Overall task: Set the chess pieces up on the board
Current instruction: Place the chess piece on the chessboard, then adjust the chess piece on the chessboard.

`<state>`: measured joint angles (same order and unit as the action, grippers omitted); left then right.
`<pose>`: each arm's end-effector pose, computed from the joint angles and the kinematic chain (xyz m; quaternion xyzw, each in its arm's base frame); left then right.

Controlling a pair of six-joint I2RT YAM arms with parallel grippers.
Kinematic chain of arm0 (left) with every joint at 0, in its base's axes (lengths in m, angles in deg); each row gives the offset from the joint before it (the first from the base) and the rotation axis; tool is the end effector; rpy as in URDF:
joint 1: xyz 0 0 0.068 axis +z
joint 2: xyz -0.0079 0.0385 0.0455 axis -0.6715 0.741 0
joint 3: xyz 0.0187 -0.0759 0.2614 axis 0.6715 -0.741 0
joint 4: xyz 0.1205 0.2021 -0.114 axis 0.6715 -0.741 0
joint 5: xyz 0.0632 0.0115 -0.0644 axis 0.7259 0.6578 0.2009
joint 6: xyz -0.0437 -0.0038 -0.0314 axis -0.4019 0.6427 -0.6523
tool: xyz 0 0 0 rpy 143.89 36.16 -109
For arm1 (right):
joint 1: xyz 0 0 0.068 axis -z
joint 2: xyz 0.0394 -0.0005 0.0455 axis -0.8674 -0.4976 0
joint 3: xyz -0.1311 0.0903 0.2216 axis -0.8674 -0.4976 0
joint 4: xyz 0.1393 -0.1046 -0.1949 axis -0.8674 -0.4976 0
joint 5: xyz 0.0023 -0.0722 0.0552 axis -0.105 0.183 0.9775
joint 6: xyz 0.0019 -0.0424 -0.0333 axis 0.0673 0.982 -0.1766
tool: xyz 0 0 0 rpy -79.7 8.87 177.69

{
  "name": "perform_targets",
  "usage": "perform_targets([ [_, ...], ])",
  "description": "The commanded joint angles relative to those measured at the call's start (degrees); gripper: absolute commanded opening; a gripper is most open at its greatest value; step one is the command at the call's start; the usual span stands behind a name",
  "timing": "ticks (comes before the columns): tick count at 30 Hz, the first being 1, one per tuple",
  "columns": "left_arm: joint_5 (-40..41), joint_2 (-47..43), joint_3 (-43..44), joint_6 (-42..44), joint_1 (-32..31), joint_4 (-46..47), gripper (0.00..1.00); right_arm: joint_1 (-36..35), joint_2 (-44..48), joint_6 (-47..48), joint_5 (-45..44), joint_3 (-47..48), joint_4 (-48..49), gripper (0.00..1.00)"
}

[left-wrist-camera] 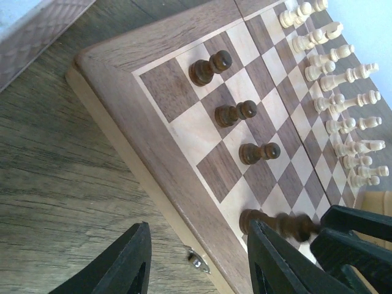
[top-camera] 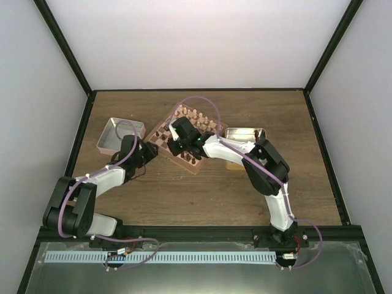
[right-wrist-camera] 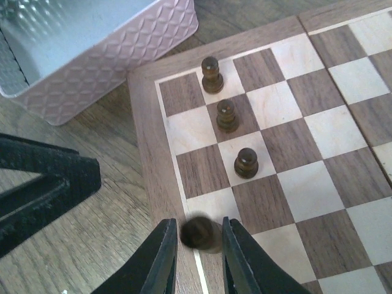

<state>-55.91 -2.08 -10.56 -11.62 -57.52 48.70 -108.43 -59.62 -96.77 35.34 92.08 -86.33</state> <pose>0.2543 -0.0748 0.1598 -0.2197 0.8708 -0.2781 0.3409 0.3052 0.3443 0.1980 -0.3135 0.8567 0.2114 0.3507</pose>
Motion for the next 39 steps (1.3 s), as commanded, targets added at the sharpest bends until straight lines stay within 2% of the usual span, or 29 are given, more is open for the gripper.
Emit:
perform_targets([
  [1, 0.9, -1.0, -0.7, 0.7, 0.5, -0.5, 0.45, -0.5, -1.7, 3.3, 1.2, 2.4, -0.6, 0.22],
  [5, 1.1, -1.6, -0.7, 0.8, 0.8, -0.8, 0.45, -0.5, -0.8, 2.5, 0.8, 2.3, -1.0, 0.23],
  [12, 1.1, -3.9, -0.5, 1.7, 1.4, -2.6, 0.45, -0.5, -1.0, -3.5, -2.9, 8.4, -8.8, 0.43],
  [17, 1.7, -7.7, -0.6, 3.0, 1.5, -5.6, 0.46, -0.5, -3.2, -8.3, -4.6, 14.3, -16.1, 0.48],
  [23, 4.1, -14.7, -0.4, 4.9, 1.6, -10.9, 0.48, -0.4, -6.8, -11.6, -4.0, 19.2, -23.2, 0.48],
  [31, 6.9, -23.9, 0.5, 6.8, 1.6, -16.3, 0.52, -0.4, -9.3, -11.8, -2.3, 21.2, -26.1, 0.47],
  [39, 7.6, -24.1, 1.7, 7.1, 1.6, -17.1, 0.53, -0.4, -10.4, -11.2, -2.0, 21.2, -24.6, 0.32],
])
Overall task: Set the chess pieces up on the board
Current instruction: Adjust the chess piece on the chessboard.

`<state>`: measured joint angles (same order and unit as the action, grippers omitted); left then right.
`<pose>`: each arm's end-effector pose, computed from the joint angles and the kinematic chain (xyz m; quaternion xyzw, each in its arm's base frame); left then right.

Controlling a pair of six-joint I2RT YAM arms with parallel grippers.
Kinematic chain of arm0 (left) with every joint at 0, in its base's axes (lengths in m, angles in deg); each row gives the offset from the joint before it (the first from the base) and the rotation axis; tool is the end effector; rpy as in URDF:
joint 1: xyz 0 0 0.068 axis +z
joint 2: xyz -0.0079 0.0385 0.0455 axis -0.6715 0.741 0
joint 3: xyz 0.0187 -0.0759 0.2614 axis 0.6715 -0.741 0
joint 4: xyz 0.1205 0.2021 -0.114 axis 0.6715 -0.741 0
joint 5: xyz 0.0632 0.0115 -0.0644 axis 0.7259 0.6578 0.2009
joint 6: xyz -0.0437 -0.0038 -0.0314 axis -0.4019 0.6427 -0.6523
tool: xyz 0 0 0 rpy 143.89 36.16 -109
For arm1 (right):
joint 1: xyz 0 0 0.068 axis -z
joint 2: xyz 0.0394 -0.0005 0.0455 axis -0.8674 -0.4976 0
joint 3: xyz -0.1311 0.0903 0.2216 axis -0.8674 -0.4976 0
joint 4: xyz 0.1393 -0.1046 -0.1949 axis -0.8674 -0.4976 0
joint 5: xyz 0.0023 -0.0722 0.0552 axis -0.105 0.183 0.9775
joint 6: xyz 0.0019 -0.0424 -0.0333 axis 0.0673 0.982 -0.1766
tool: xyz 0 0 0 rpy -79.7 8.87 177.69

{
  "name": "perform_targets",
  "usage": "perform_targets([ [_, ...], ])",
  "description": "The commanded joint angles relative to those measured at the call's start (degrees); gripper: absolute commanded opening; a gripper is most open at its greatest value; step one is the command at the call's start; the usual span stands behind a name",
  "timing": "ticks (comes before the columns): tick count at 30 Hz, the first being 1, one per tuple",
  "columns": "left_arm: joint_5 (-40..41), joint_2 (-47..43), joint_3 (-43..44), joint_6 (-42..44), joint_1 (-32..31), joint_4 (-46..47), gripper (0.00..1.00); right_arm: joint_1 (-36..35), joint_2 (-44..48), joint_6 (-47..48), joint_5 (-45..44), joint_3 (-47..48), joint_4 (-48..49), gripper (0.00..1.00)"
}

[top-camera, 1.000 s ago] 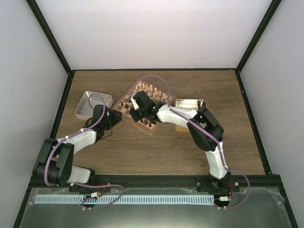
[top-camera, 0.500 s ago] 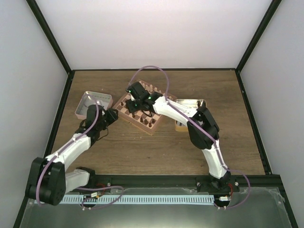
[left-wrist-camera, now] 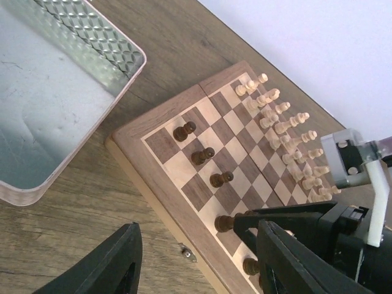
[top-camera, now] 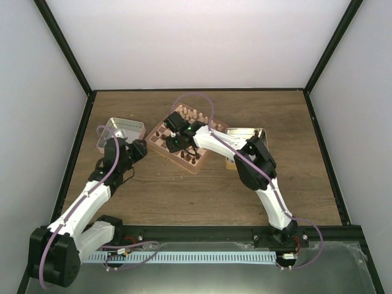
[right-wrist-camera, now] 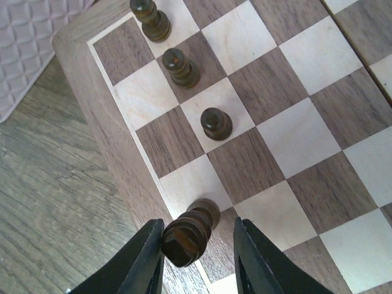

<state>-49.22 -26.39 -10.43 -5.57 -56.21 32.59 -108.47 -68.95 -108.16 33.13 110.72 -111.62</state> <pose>0.2068 -0.0524 0.2288 -0.2001 0.8420 -0.2391 0.4403 0.3213 0.3608 0.1957 -0.2312 0.9322 0.1570 0.2300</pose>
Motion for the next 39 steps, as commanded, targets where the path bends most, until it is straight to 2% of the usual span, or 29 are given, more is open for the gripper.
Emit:
perform_targets([
  [1, 0.8, 0.4, 1.6, 1.1, 0.3, -1.0, 0.53, -0.4, -1.1, 0.5, 0.3, 2.6, 1.0, 0.3],
  [6, 0.8, 0.9, 1.7, 2.5, 0.3, -1.0, 0.53, -0.4, -1.4, 1.1, 1.3, 2.8, 2.0, 0.24],
  [20, 1.1, 1.1, 1.5, 3.3, 0.3, -1.2, 0.54, -0.5, -2.2, 2.1, 3.3, 2.5, 4.1, 0.23],
  [26, 1.2, 1.3, 1.5, 3.5, 0.3, -1.3, 0.54, -0.5, -2.0, 1.8, 4.3, 2.1, 4.9, 0.19],
  [34, 1.2, 1.1, 1.6, 3.6, 0.3, -1.4, 0.54, -0.5, -1.9, 2.1, 1.0, 2.1, 4.4, 0.24],
  [39, 1.2, 1.2, 1.6, 3.6, 0.3, -1.2, 0.54, -0.5, -1.9, 2.9, -1.6, 2.3, 4.1, 0.22],
])
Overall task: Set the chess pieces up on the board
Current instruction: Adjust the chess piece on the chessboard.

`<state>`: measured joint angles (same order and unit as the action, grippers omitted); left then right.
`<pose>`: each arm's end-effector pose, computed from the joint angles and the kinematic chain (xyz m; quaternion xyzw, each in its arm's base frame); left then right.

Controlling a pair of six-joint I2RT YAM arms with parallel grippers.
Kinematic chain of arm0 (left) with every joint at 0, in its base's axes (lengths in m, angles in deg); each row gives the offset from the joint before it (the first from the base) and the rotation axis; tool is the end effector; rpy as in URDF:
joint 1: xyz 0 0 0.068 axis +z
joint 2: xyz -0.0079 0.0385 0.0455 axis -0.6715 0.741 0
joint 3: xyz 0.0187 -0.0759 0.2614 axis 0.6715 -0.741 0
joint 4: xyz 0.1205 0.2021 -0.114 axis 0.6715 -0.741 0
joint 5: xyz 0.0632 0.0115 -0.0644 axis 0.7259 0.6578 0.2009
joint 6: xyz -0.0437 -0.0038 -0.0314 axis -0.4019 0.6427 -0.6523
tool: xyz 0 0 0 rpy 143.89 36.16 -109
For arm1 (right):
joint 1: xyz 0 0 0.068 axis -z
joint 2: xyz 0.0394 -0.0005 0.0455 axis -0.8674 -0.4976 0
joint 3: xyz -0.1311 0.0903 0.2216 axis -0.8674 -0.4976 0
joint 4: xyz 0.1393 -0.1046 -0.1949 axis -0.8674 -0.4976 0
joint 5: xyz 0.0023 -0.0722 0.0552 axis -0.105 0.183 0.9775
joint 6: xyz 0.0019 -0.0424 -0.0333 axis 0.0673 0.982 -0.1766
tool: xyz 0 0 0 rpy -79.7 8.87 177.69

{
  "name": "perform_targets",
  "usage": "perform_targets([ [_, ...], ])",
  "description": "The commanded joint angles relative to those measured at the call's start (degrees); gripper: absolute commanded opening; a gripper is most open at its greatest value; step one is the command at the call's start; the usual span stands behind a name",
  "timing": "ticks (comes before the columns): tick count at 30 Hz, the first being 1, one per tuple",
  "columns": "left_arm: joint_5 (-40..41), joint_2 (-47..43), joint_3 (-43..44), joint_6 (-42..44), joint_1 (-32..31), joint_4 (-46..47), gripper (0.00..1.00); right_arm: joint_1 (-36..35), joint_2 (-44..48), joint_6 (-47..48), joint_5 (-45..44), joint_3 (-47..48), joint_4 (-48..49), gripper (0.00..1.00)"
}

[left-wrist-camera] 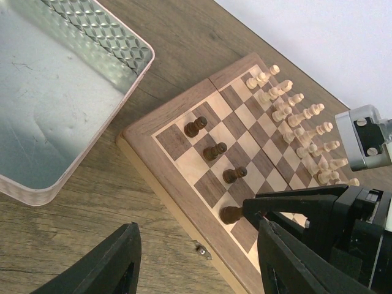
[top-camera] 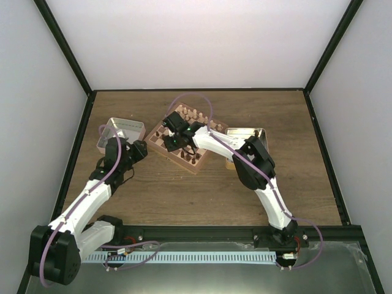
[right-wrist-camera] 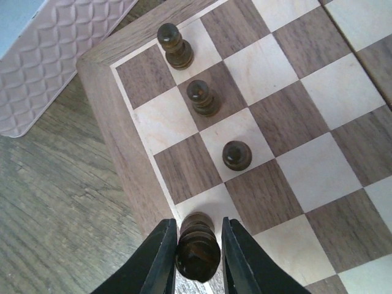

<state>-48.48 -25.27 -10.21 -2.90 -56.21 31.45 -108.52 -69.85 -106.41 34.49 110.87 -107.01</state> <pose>0.2084 -0.0523 0.2245 -0.1855 0.8543 -0.2170 0.4343 0.3263 0.3683 0.1941 -0.2468 0.9179 0.1807 0.2529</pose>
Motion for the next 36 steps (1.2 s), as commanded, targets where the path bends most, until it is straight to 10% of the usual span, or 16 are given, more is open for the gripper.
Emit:
perform_targets([
  [1, 0.5, 0.1, 1.4, 0.9, 0.3, -0.1, 0.54, -0.4, -1.0, 1.4, -3.1, 2.1, -0.5, 0.22],
  [13, 0.4, 0.2, 1.4, 1.0, 0.3, -0.2, 0.54, -0.4, -0.4, 1.6, -2.6, 2.1, -0.1, 0.18],
  [24, 0.0, -0.1, 2.2, 1.5, 0.3, -0.7, 0.55, -0.3, 2.4, -1.9, -0.7, 3.4, -1.1, 0.46],
  [36, -10.7, 9.9, 9.5, 9.4, 0.3, -4.4, 0.61, 4.6, 15.3, -13.6, 2.7, -9.6, 9.3, 0.51],
])
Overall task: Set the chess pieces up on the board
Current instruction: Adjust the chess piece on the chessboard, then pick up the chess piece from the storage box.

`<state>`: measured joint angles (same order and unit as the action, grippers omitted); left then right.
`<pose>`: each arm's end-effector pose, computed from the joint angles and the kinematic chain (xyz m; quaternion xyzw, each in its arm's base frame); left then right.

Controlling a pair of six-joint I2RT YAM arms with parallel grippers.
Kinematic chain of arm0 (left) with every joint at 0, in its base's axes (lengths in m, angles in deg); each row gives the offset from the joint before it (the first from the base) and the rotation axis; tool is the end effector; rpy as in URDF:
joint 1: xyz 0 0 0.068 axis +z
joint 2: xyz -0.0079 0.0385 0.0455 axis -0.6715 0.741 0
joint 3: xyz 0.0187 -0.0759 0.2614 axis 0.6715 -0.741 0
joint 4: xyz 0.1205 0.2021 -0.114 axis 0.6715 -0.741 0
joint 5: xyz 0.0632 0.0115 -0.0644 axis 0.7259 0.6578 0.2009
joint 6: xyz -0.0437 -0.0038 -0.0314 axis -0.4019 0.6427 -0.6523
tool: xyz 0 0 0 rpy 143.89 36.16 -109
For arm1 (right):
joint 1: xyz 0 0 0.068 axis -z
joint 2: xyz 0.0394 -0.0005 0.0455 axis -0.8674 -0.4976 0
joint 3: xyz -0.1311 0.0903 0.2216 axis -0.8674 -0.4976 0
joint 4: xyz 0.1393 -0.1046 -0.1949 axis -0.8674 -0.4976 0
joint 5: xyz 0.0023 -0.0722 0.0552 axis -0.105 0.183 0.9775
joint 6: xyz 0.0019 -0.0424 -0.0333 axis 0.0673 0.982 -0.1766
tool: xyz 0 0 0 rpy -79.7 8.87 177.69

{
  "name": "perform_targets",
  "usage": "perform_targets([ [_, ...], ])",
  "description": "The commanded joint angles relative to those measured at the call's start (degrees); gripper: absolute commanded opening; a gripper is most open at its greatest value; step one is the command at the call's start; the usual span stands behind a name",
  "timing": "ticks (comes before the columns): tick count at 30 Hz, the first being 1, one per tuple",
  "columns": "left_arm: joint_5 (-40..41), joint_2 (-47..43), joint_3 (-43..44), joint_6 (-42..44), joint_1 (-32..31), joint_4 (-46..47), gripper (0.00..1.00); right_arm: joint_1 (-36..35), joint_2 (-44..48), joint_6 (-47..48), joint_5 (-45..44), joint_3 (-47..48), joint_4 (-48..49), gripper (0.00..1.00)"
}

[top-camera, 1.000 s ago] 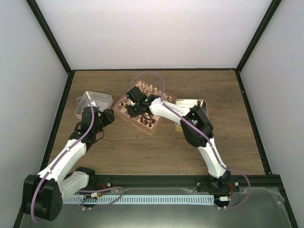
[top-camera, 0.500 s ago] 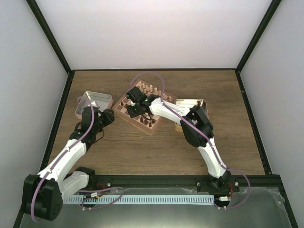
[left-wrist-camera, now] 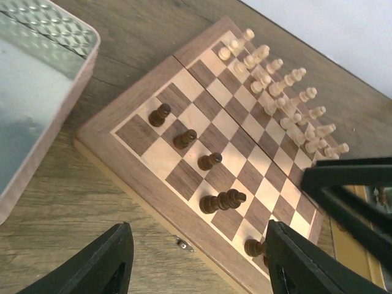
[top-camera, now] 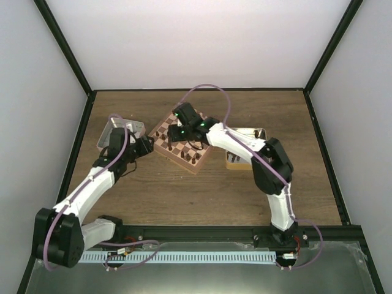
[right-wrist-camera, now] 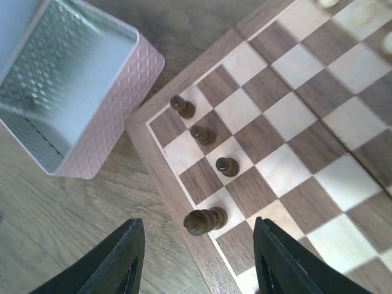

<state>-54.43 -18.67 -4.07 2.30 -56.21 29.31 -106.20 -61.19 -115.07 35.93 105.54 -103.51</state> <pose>0.2298 -0.0614 0.2337 -0.1244 0.8753 -0.2308 0.4063 0.3253 0.3399 0.2385 -0.1598 0.9163 0.2370 0.2805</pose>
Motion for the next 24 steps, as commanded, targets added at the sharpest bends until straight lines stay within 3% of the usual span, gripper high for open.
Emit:
perform_targets([
  [1, -5.4, 4.3, 4.0, 4.6, 0.2, -2.4, 0.61, 3.0, 8.2, -5.8, 1.3, -6.2, 7.2, 0.51],
  [13, -12.6, 16.1, 11.8, 8.0, -1.2, -3.3, 0.61, 10.9, 27.3, -11.0, -2.4, -32.1, 16.6, 0.5],
  [24, -12.9, 23.8, 15.2, 8.1, -3.8, -4.2, 0.58, 13.5, 39.6, -14.6, -16.0, -45.0, 15.6, 0.51],
])
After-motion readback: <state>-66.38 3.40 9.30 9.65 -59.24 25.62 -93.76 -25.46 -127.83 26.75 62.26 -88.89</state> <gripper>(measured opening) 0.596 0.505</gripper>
